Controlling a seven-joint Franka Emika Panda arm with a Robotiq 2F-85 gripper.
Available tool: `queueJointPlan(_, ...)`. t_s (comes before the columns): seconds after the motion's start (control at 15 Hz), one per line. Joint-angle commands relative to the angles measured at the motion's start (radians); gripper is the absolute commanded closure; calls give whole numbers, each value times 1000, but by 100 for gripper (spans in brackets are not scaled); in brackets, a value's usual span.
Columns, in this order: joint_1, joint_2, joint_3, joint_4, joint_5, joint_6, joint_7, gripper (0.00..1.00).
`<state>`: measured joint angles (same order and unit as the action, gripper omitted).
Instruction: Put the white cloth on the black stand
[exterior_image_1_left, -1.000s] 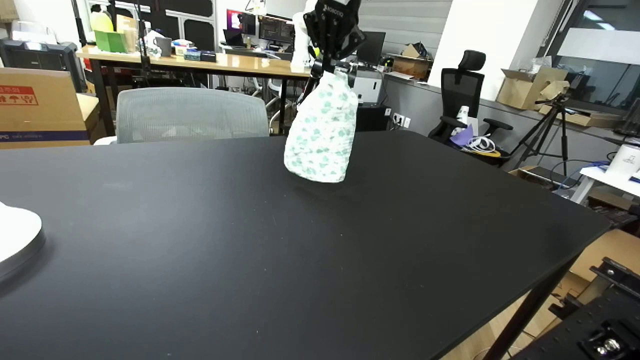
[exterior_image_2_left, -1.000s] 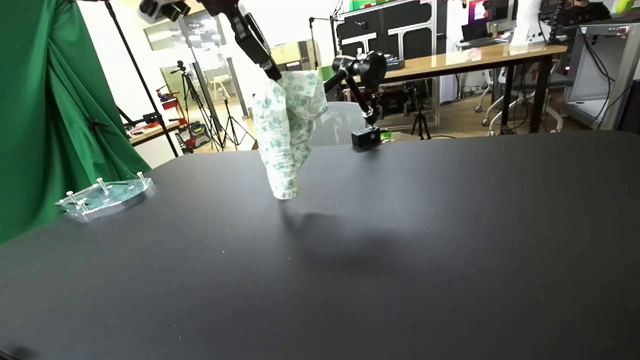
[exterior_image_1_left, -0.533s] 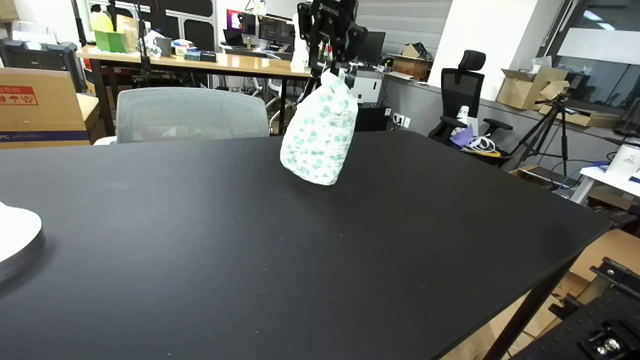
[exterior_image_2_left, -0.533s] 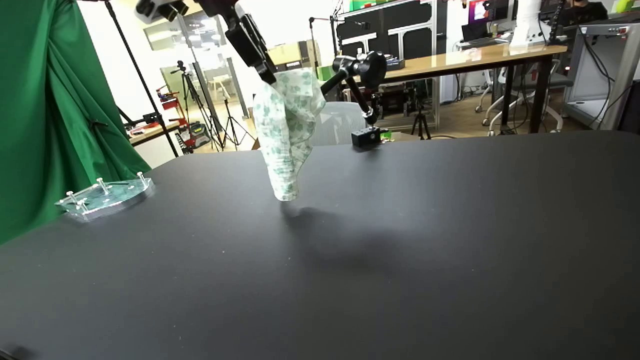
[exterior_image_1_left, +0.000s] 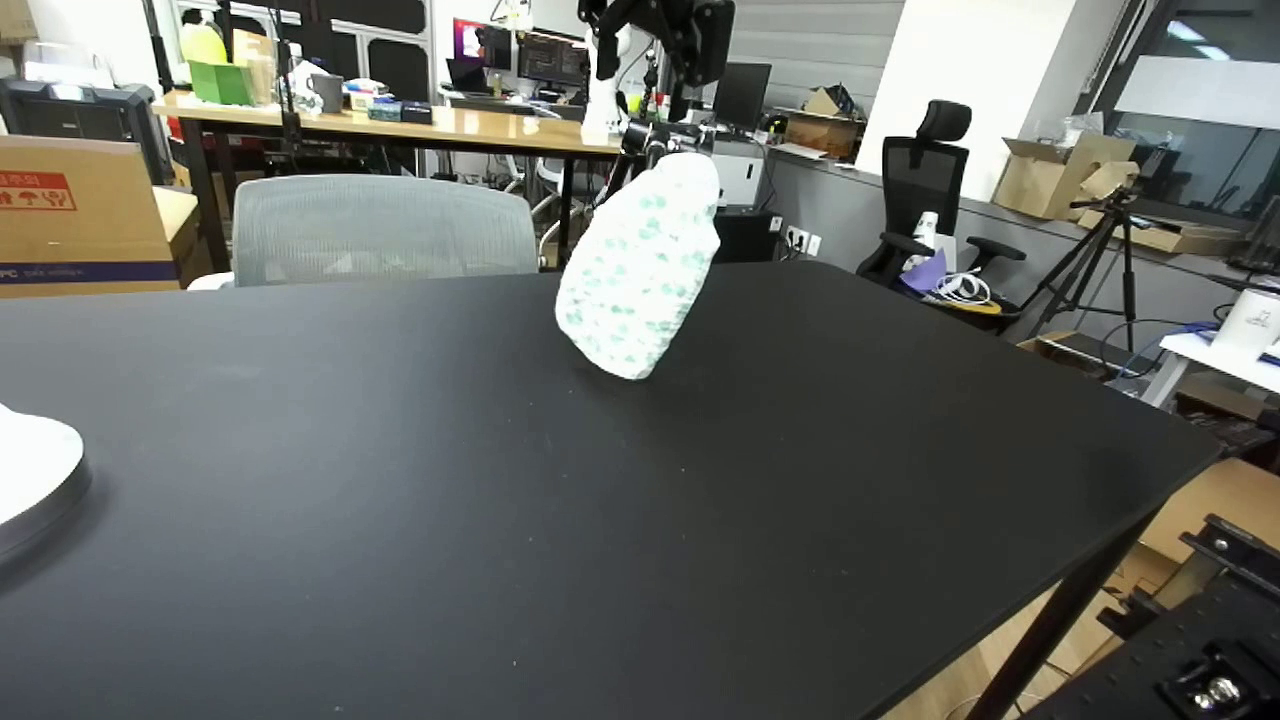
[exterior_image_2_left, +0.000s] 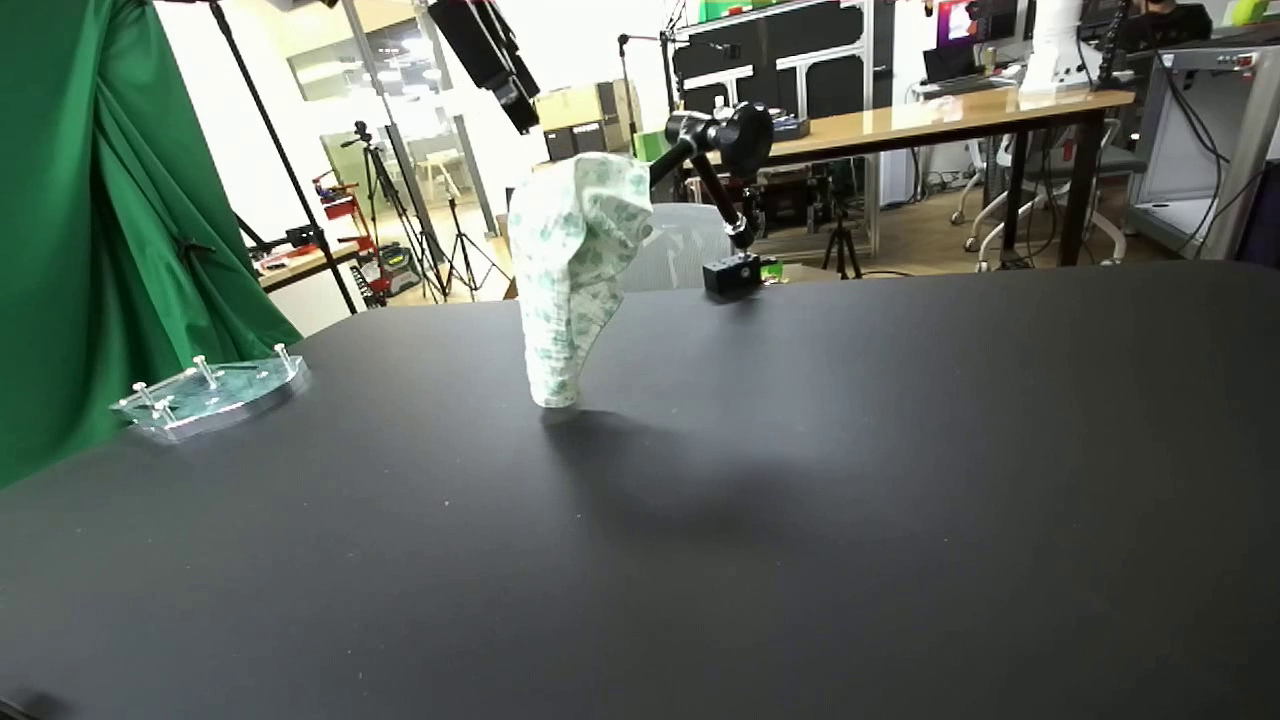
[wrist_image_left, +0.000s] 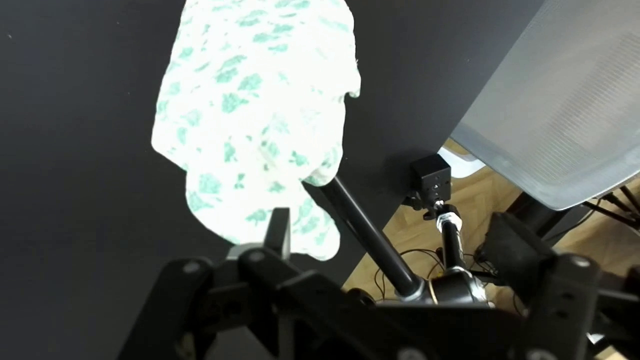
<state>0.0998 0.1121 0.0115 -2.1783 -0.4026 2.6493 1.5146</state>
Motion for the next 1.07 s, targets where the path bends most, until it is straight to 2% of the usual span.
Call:
queueJointPlan(0.0,14,-30,-4,14,-18,-32,7,0)
queueJointPlan(0.2,16,-45,5,6,-27,-38,-23,0)
queueJointPlan(0.33,17,-53,14,-5,-29,-46,-94,0)
queueJointPlan(0.73,22,-72,67,-22,122,-225,-506,0)
queueJointPlan(1.0,21,-91,87,-27,245,-306,-764,0)
